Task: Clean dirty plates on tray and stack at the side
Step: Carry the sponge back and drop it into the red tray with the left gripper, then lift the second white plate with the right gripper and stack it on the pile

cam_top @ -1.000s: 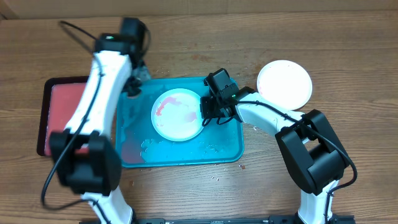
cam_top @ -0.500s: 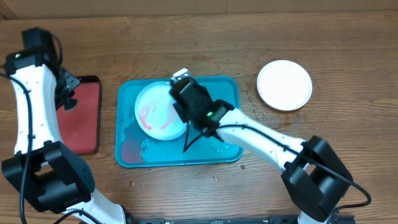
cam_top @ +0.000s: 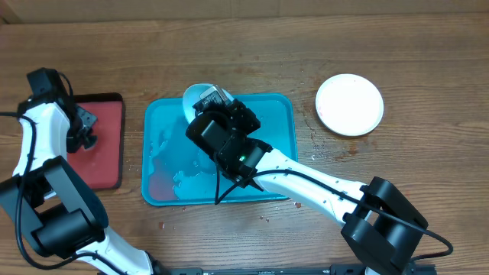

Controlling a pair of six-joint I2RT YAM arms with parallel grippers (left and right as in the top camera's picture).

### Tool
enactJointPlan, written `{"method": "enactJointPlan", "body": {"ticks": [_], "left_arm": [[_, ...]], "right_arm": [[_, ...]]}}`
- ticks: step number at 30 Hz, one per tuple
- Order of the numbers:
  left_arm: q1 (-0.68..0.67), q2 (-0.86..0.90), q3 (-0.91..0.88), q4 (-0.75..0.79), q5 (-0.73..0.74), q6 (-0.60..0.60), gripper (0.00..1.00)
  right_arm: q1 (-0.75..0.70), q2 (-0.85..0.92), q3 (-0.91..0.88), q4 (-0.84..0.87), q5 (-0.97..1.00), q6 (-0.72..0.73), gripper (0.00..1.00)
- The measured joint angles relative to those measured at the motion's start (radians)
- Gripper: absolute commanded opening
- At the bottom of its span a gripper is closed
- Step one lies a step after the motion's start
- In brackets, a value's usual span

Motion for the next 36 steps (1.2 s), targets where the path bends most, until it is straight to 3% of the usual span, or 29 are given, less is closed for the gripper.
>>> {"method": "enactJointPlan", "body": {"ticks": [2, 5, 13, 19, 20, 21, 22, 23, 24, 30, 36], "left_arm": [[0.0, 0.008, -0.011, 0.01, 0.027, 0.004, 0.08], [0.0, 0.009, -0.013, 0.014, 0.064, 0.023, 0.24], [0.0, 0.008, -0.003, -0.052, 0.102, 0.034, 0.25], [0.0, 0.001, 0.118, -0.174, 0.115, 0.034, 0.27], [0.0, -0.007, 0.14, -0.186, 0.12, 0.034, 0.31], [0.0, -0.017, 0.156, -0.193, 0.126, 0.034, 0.42], [0.0, -0.028, 0.169, -0.198, 0.134, 0.034, 0.57], [0.0, -0.042, 0.182, -0.2, 0.14, 0.034, 0.87], [0.0, -0.06, 0.194, -0.203, 0.146, 0.043, 1.0], [0.0, -0.079, 0.2, -0.226, 0.157, 0.045, 1.0], [0.0, -0.079, 0.2, -0.227, 0.161, 0.045, 1.0]], "right_arm": [[0.004, 0.0, 0.0, 0.01, 0.039, -0.06, 0.04], [0.016, 0.0, 0.0, 0.039, 0.075, -0.127, 0.04], [0.05, 0.0, 0.0, 0.074, 0.102, -0.198, 0.04], [0.05, 0.0, 0.0, 0.154, 0.106, -0.299, 0.04], [0.05, 0.0, 0.0, 0.184, 0.109, -0.336, 0.04], [0.05, 0.0, 0.0, 0.207, 0.111, -0.365, 0.04], [0.051, 0.0, 0.0, 0.245, 0.111, -0.409, 0.04], [0.052, 0.0, 0.0, 0.277, 0.114, -0.453, 0.04], [0.056, 0.0, 0.0, 0.328, 0.124, -0.528, 0.04], [0.083, 0.0, 0.001, 0.41, 0.172, -0.706, 0.04], [0.089, -0.001, 0.008, 0.105, 0.072, -0.609, 0.04]]}}
